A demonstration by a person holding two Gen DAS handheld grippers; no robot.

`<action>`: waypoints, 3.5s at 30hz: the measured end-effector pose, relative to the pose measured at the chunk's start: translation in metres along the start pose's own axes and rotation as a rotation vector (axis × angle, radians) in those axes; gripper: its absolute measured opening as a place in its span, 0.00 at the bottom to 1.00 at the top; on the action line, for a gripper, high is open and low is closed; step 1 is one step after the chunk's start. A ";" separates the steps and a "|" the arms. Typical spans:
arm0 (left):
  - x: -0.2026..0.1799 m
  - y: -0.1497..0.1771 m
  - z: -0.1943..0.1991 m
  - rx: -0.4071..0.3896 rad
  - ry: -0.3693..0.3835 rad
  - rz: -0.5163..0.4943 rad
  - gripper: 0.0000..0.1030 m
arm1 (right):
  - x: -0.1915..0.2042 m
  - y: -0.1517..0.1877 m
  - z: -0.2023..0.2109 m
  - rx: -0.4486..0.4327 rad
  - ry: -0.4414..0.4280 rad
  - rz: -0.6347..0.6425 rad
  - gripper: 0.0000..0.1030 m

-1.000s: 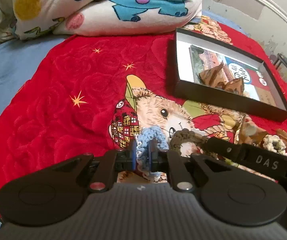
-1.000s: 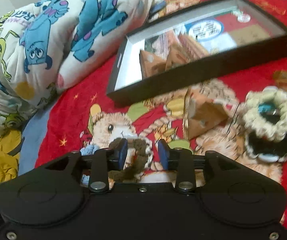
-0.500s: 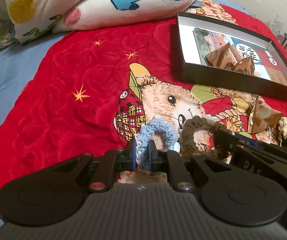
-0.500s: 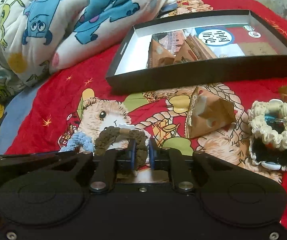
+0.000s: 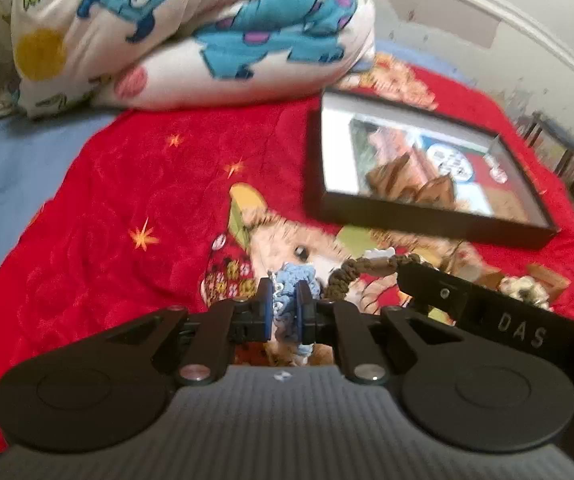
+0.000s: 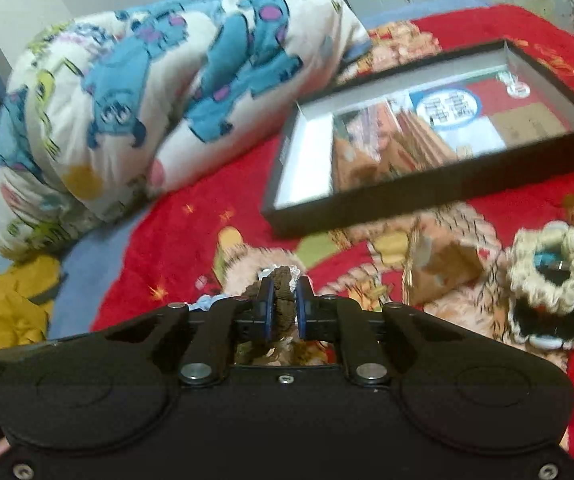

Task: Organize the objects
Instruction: 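Lift both scrunchies off the blanket with both tools closed, then carry both held scrunchies over the black box with both tools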

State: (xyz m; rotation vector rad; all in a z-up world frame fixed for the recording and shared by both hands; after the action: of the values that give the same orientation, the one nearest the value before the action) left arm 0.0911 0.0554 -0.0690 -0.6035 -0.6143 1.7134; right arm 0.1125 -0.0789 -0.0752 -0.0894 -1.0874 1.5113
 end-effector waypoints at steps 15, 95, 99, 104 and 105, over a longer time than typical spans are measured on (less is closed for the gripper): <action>-0.021 -0.039 0.028 -0.128 0.148 0.039 0.13 | 0.004 -0.070 0.062 -0.193 -0.092 -0.035 0.11; -0.171 -0.091 -0.099 -0.178 0.361 -0.122 0.14 | -0.209 -0.136 0.009 -0.249 0.073 -0.416 0.11; -0.170 -0.091 -0.100 -0.175 0.361 -0.119 0.14 | -0.208 -0.135 0.009 -0.249 0.083 -0.406 0.11; -0.168 -0.091 -0.100 -0.173 0.361 -0.114 0.14 | -0.209 -0.135 0.007 -0.242 0.065 -0.423 0.11; -0.168 -0.091 -0.100 -0.173 0.362 -0.113 0.14 | -0.210 -0.135 0.007 -0.241 0.065 -0.426 0.11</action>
State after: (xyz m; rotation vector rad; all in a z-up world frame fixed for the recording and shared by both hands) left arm 0.2582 -0.0810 -0.0677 -0.9578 -0.5290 1.4082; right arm 0.2679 -0.2737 -0.0896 -0.0683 -1.1484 0.9890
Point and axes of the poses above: each gripper's, at about its wrist camera, not at the fingertips, and z roughly against the way its jaws point, x to its left, y to its underside, the point moved 8 cm from there along -z, roughly the way its jaws point, and after that the axes turned 3 degrees about -y, right-handed, at the moved point
